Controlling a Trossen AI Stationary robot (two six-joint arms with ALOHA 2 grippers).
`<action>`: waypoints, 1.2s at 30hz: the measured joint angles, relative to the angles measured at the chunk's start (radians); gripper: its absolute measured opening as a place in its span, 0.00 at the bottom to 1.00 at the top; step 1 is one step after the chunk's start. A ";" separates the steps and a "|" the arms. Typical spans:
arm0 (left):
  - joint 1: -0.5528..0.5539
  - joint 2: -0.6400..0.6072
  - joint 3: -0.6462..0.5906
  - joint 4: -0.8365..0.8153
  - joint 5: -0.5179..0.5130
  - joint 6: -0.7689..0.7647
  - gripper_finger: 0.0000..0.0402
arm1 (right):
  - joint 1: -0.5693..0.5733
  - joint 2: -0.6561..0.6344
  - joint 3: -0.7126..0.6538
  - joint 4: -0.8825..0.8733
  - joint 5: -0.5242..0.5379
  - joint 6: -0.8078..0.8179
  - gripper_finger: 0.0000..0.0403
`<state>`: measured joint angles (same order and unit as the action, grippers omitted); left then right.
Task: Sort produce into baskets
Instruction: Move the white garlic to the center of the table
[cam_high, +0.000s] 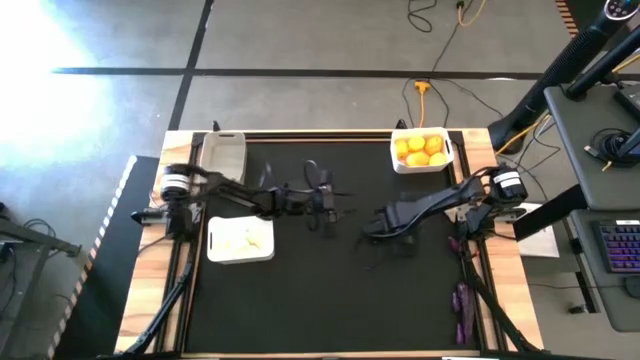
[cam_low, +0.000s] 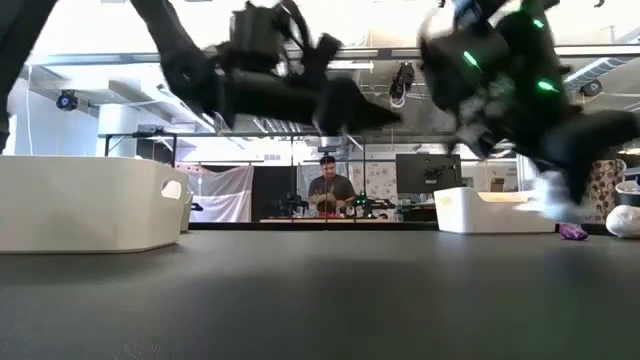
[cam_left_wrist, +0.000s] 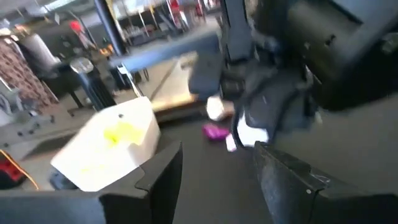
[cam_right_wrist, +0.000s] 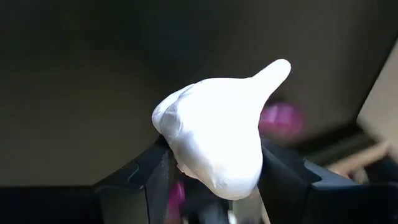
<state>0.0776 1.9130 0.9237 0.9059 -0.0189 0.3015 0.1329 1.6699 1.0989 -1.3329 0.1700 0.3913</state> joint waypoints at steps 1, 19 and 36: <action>0.000 -0.039 -0.030 0.006 0.000 -0.001 0.45 | 0.000 -0.001 0.030 0.030 0.020 -0.006 0.46; -0.001 -0.324 -0.416 0.209 -0.104 -0.020 0.45 | -0.014 0.002 -0.040 1.091 0.111 -0.059 0.47; -0.005 -0.305 -0.416 0.215 -0.103 -0.086 0.45 | -0.013 0.049 -0.108 1.145 0.111 0.133 0.47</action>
<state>0.0727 1.6077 0.5080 1.1211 -0.1215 0.2158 0.1196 1.7191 0.9909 -0.1877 0.2811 0.5240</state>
